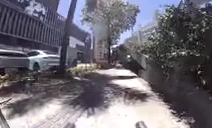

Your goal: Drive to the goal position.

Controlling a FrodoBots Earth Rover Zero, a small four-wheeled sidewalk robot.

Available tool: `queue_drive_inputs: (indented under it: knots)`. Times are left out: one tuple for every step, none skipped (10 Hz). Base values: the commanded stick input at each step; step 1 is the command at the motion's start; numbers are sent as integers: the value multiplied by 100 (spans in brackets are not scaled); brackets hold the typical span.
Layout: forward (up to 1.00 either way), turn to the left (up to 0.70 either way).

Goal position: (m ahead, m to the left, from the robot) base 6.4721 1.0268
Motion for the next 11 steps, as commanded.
queue_drive_inputs:
  knots:
    - [70, -14]
    - [70, -14]
    - [70, -7]
    - [70, 0]
    - [70, 0]
    - [70, 0]
    - [70, 0]
    - [70, 0]
    - [70, 0]
    - [70, 0]
    - [70, 0]
